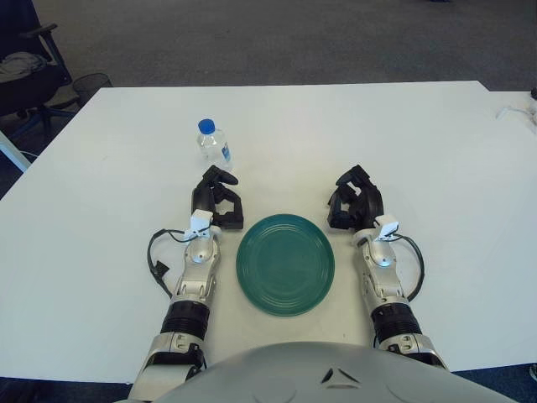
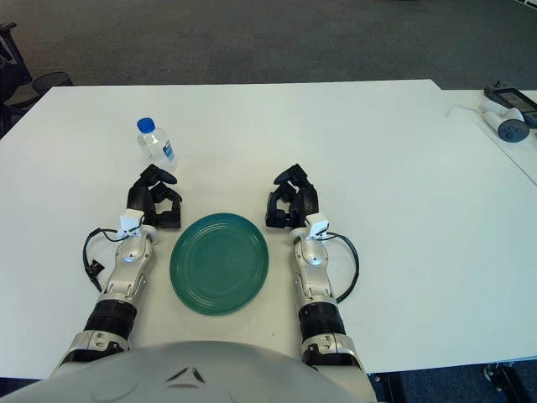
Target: Put the bottle into the plate.
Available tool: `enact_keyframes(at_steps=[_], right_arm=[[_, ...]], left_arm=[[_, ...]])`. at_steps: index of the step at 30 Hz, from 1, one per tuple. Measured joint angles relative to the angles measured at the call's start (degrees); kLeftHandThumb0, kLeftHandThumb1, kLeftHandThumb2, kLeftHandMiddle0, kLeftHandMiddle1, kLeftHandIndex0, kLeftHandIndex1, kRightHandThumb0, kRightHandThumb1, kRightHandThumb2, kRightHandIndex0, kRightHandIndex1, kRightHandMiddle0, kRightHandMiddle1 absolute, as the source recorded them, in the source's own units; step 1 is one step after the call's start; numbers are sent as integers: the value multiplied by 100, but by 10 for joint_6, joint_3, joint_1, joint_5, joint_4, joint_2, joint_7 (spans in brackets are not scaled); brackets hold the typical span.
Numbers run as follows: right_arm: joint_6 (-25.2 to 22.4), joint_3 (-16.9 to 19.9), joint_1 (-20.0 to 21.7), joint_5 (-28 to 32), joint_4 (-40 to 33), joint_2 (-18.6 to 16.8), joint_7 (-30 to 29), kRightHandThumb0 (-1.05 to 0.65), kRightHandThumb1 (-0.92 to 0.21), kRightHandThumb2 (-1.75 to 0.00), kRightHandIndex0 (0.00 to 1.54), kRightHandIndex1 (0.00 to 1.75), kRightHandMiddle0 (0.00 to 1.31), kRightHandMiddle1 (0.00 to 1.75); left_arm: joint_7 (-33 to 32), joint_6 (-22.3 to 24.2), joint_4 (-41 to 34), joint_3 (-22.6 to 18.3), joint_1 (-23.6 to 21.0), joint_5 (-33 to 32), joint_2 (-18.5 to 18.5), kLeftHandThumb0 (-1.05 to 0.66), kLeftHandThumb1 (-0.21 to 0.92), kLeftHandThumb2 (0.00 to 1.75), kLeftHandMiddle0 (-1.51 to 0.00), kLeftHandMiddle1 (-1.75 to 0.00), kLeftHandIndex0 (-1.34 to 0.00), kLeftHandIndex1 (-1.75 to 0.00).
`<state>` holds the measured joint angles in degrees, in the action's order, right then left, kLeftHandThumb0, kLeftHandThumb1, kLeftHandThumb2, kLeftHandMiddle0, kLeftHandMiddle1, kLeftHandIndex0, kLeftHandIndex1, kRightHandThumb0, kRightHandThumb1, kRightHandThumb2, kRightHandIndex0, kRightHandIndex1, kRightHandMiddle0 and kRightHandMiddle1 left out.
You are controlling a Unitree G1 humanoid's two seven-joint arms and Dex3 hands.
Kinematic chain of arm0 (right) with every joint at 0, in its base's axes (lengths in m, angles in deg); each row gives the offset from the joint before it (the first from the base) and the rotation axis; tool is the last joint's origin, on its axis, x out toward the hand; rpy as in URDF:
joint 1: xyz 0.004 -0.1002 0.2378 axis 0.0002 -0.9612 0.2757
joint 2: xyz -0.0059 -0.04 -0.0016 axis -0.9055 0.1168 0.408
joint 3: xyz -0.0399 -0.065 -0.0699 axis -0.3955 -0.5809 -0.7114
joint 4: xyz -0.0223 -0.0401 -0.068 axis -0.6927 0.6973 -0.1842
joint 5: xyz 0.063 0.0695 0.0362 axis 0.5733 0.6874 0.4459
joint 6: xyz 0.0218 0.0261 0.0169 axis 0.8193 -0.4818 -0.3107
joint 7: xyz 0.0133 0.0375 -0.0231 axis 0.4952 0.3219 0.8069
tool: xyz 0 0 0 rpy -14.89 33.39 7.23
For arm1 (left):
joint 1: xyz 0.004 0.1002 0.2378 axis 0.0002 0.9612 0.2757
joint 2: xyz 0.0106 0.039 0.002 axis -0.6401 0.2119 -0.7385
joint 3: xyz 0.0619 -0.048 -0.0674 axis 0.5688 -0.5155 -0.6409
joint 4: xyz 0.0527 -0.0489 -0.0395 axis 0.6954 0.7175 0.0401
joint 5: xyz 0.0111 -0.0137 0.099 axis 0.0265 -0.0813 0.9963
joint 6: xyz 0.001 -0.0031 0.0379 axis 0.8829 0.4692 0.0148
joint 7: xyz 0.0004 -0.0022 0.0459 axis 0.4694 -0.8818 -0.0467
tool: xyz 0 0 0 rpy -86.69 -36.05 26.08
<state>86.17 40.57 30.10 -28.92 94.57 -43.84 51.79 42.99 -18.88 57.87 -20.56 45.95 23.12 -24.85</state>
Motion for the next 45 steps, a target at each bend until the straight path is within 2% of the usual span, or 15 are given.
enact_keyframes(at_steps=[8, 12, 16, 20, 24, 35, 39, 45], right_arm=[[0, 0, 0, 0, 0, 0, 1, 0, -12, -154, 77, 171, 53, 175], [-2, 0, 1, 1, 0, 0, 3, 0, -12, -154, 77, 171, 53, 175], [-3, 0, 1, 1, 0, 0, 5, 0, -12, -154, 77, 171, 52, 175], [-3, 0, 1, 1, 0, 0, 5, 0, -12, -154, 78, 170, 53, 175], [-4, 0, 1, 1, 0, 0, 5, 0, -10, -155, 79, 169, 54, 175], [-4, 2, 1, 5, 0, 1, 16, 0, -11, -155, 78, 170, 54, 175], [-4, 3, 1, 6, 0, 2, 21, 0, -11, -155, 78, 171, 53, 175], [-4, 7, 2, 6, 1, 2, 25, 0, -12, -154, 78, 171, 53, 175]], left_arm=[[-23, -13, 3, -1, 2, 11, 5, 0, -12, 175, -98, -157, -73, -175], [-85, -47, 21, -5, 4, 45, 21, 0, -12, 175, -98, -158, -72, -175], [-177, -90, 40, -21, -4, 79, 34, 0, -9, 173, -94, -163, -70, -175], [-259, -137, 61, -38, -21, 102, 39, 0, 0, 165, -86, -168, -62, -175], [-322, -164, 80, -49, -36, 121, 39, 0, 12, 154, -76, -172, -53, -175], [-427, -179, 107, -51, -58, 166, 45, 0, 35, 129, -59, -173, -36, -175], [-479, -188, 120, -53, -68, 180, 52, 0, 40, 123, -57, -174, -33, -172], [-522, -195, 135, -57, -80, 181, 55, -1, 49, 109, -50, -175, -30, -166]])
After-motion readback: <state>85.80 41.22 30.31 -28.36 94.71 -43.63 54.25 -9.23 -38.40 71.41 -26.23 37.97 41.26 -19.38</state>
